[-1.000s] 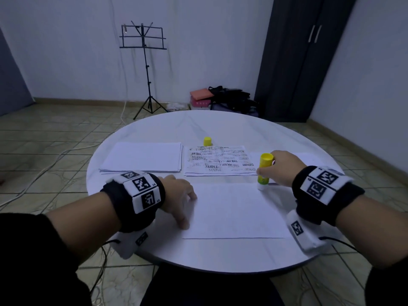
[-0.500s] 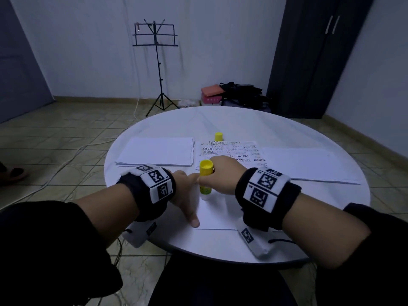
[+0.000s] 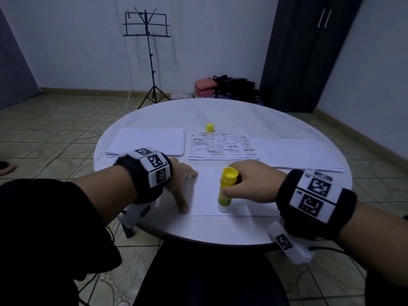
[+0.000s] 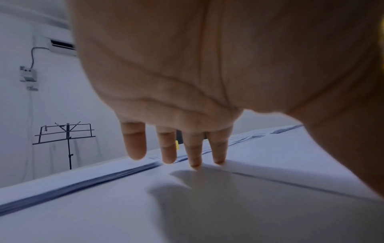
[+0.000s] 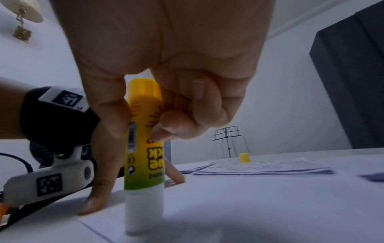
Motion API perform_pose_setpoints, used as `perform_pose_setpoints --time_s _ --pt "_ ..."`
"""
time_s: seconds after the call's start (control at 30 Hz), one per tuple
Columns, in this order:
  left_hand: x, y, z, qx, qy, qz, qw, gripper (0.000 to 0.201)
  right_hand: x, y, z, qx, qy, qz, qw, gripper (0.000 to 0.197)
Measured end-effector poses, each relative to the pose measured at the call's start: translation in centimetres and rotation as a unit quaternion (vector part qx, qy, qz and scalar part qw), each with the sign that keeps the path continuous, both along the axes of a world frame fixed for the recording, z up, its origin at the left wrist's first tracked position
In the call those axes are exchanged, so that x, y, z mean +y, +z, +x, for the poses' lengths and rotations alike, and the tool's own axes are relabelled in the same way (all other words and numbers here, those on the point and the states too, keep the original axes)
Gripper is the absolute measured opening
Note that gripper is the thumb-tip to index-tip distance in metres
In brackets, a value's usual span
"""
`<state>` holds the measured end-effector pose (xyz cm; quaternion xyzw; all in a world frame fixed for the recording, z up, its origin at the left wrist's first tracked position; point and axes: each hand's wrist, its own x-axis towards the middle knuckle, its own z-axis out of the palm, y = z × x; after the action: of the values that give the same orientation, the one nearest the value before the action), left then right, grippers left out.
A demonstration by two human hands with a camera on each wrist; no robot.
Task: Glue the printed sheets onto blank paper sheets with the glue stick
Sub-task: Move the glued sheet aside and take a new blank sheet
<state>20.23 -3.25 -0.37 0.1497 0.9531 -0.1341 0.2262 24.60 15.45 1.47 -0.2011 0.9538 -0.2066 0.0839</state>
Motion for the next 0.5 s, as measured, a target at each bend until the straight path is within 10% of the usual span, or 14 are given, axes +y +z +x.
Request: perform_pose_setpoints --time_s 0.5 --pt "1.7 -0.1 -0.8 -0.008 0.005 -0.032 0.999 0.127 9.2 0.7 -1.9 -0.028 -0.151 -0.052 0.987 0.024"
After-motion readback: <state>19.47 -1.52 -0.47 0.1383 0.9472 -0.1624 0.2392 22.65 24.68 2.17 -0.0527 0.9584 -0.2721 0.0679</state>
